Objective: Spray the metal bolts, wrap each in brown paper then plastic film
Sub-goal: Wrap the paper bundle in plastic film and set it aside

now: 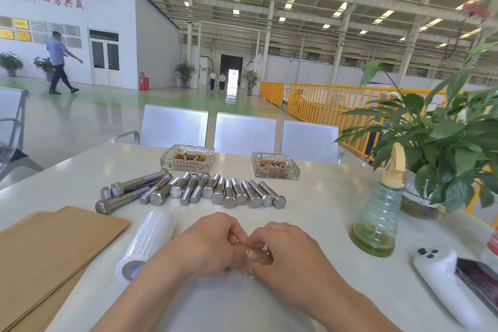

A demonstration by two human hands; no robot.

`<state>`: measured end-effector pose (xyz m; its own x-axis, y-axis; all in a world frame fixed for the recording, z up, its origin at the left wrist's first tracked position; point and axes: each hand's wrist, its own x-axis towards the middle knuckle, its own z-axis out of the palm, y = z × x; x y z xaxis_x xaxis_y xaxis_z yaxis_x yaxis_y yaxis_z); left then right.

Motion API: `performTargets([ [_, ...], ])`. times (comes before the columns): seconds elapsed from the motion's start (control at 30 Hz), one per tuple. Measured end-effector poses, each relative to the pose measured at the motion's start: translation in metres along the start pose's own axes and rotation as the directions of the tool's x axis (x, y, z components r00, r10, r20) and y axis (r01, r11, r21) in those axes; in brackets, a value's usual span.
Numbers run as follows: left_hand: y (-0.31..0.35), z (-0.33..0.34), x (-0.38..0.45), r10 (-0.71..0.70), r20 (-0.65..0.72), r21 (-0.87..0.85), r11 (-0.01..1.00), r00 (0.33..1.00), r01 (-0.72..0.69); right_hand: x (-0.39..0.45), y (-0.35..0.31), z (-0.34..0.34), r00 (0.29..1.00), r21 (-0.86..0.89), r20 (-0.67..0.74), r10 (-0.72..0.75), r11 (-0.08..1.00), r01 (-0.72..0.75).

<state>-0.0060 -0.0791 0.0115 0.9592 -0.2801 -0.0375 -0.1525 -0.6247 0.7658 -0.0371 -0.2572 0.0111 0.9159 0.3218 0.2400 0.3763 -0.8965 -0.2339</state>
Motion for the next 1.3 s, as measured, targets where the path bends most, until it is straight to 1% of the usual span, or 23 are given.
performTargets([
  [0.13, 0.004, 0.0, -0.002, -0.011, 0.018, 0.105, 0.994, 1.0, 0.009, -0.001, -0.004, 0.001, 0.999, -0.085, -0.024, -0.041, 0.996, 0.039],
  [0.3, 0.01, 0.0, -0.003, -0.007, -0.031, 0.263, 0.965, 1.0, 0.015, 0.0, -0.015, 0.002, 0.996, -0.159, -0.039, -0.078, 0.985, 0.071],
  [0.37, 0.009, -0.017, -0.012, -0.012, -0.051, 0.254, 0.967, 0.999, 0.025, 0.001, -0.018, 0.002, 0.997, -0.183, -0.034, -0.073, 0.981, 0.066],
  [0.4, 0.007, -0.031, -0.018, -0.023, -0.106, 0.254, 0.966, 0.994, 0.049, 0.001, -0.018, 0.002, 0.997, -0.187, -0.033, -0.066, 0.981, 0.059],
  [0.43, 0.005, -0.047, -0.025, -0.035, -0.194, 0.302, 0.949, 0.98, 0.094, 0.002, -0.019, 0.004, 0.998, -0.183, -0.037, -0.058, 0.982, 0.051],
  [0.47, 0.001, -0.063, -0.032, -0.05, -0.292, 0.403, 0.899, 0.955, 0.17, 0.001, -0.019, 0.005, 0.998, -0.177, -0.041, -0.052, 0.983, 0.044],
  [0.5, -0.005, -0.076, -0.036, -0.078, -0.375, 0.505, 0.819, 0.924, 0.274, 0.001, -0.02, 0.007, 0.998, -0.177, -0.042, -0.045, 0.983, 0.037],
  [0.53, -0.012, -0.086, -0.04, -0.126, -0.422, 0.563, 0.74, 0.898, 0.368, 0.0, -0.021, 0.009, 0.998, -0.177, -0.045, -0.043, 0.984, 0.034],
  [0.57, -0.017, -0.089, -0.042, -0.184, -0.425, 0.591, 0.685, 0.887, 0.425, 0.0, -0.021, 0.011, 0.998, -0.18, -0.051, -0.041, 0.983, 0.031],
  [0.6, -0.023, -0.088, -0.043, -0.224, -0.396, 0.605, 0.666, 0.891, 0.436, 0.001, -0.022, 0.012, 0.998, -0.184, -0.048, -0.036, 0.983, 0.027],
  [0.63, -0.028, -0.084, -0.043, -0.245, -0.362, 0.597, 0.68, 0.899, 0.426, 0.001, -0.023, 0.012, 0.998, -0.187, -0.045, -0.032, 0.982, 0.023],
  [0.7, -0.035, -0.076, -0.043, -0.259, -0.34, 0.529, 0.742, 0.904, 0.411, 0.003, -0.024, 0.013, 0.998, -0.193, -0.049, -0.027, 0.981, 0.018],
  [0.8, -0.035, -0.08, -0.041, -0.239, -0.39, 0.45, 0.793, 0.889, 0.411, 0.004, -0.024, 0.013, 0.998, -0.185, -0.058, -0.023, 0.983, 0.012],
  [0.83, -0.032, -0.084, -0.041, -0.248, -0.408, 0.391, 0.822, 0.879, 0.414, 0.004, -0.024, 0.013, 0.998, -0.181, -0.052, -0.023, 0.983, 0.013],
  [0.9, -0.024, -0.1, -0.04, -0.241, -0.436, 0.135, 0.935, 0.867, 0.328, 0.005, -0.025, 0.015, 0.999, -0.173, -0.039, -0.015, 0.985, 0.008],
  [0.93, -0.017, -0.109, -0.041, -0.239, -0.434, -0.015, 0.966, 0.868, 0.259, 0.005, -0.026, 0.015, 0.999, -0.165, -0.037, -0.01, 0.986, 0.004],
  [0.97, -0.007, -0.117, -0.043, -0.232, -0.409, -0.153, 0.971, 0.882, 0.185, 0.005, -0.026, 0.015, 0.999, -0.159, -0.032, -0.007, 0.987, 0.001],
  [1.03, 0.015, -0.127, -0.039, -0.191, -0.336, -0.332, 0.94, 0.922, 0.074, 0.005, -0.027, 0.014, 1.0, -0.158, -0.019, -0.008, 0.987, 0.005],
  [1.07, 0.025, -0.127, -0.034, -0.169, -0.298, -0.375, 0.926, 0.939, 0.048, 0.005, -0.027, 0.014, 1.0, -0.154, -0.02, -0.011, 0.988, 0.008],
  [1.13, 0.048, -0.12, -0.023, -0.113, -0.272, -0.369, 0.929, 0.956, 0.005, 0.003, -0.026, 0.014, 0.999, -0.148, -0.04, -0.014, 0.989, 0.008],
  [1.23, 0.085, -0.097, -0.006, -0.142, -0.156, -0.491, 0.87, 0.978, 0.048, 0.001, -0.028, 0.014, 0.999, -0.163, -0.052, -0.002, 0.987, -0.007],
  [1.27, 0.093, -0.088, 0.001, -0.14, -0.13, -0.532, 0.845, 0.982, 0.05, 0.0, -0.03, 0.015, 0.998, -0.161, -0.07, 0.002, 0.987, -0.013],
  [1.3, 0.101, -0.079, 0.005, -0.13, -0.101, -0.553, 0.831, 0.986, 0.052, -0.002, -0.033, 0.015, 0.992, -0.164, -0.129, 0.005, 0.986, -0.027],
])
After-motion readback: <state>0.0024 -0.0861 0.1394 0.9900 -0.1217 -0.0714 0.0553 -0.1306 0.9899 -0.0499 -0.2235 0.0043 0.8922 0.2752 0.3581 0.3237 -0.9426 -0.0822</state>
